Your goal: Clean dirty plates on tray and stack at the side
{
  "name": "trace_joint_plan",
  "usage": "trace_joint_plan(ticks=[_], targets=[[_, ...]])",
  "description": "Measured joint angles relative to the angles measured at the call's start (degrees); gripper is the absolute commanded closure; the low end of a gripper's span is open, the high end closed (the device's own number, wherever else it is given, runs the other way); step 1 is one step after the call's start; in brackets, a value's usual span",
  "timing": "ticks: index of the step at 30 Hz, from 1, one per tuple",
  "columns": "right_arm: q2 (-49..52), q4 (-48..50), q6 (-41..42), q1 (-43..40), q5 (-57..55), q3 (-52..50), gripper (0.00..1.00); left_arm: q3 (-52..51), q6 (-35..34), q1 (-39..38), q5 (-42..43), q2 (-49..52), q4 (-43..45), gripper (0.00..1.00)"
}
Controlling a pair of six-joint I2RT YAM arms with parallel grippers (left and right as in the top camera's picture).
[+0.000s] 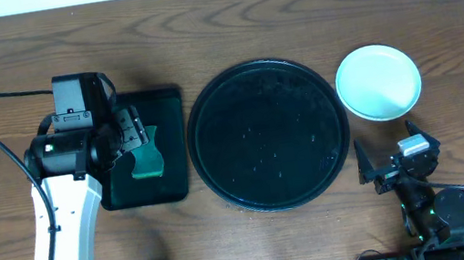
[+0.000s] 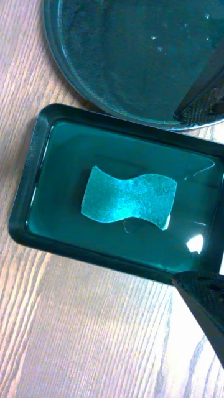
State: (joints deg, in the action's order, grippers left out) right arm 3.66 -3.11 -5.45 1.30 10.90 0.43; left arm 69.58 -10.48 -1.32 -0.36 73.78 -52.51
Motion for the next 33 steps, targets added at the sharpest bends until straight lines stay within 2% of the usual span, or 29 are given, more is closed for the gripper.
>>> trace_joint_plan(ticks=[7, 11, 17, 26, 33], targets=[[0.0, 0.0, 0.0, 0.0, 0.0, 0.0, 0.01, 0.0, 0.0, 0.0, 0.0, -0.1, 0.2, 0.25], [0.0, 0.0, 0.0, 0.0, 0.0, 0.0, 0.01, -3.1, 0.0, 0.0, 0.4, -4.4, 6.3, 0.25], [0.0, 0.0, 0.0, 0.0, 0.0, 0.0, 0.01, -15.5, 0.5, 0.0, 0.9, -20.5, 18.6, 0.25], [0.0, 0.0, 0.0, 0.0, 0.0, 0.0, 0.01, -41.8, 1.8, 0.0, 1.4, -49.4, 34.0, 0.25], [0.0, 0.0, 0.0, 0.0, 0.0, 0.0, 0.01, -56.0, 2.1, 0.0, 1.3, -62.8, 44.0, 0.25]])
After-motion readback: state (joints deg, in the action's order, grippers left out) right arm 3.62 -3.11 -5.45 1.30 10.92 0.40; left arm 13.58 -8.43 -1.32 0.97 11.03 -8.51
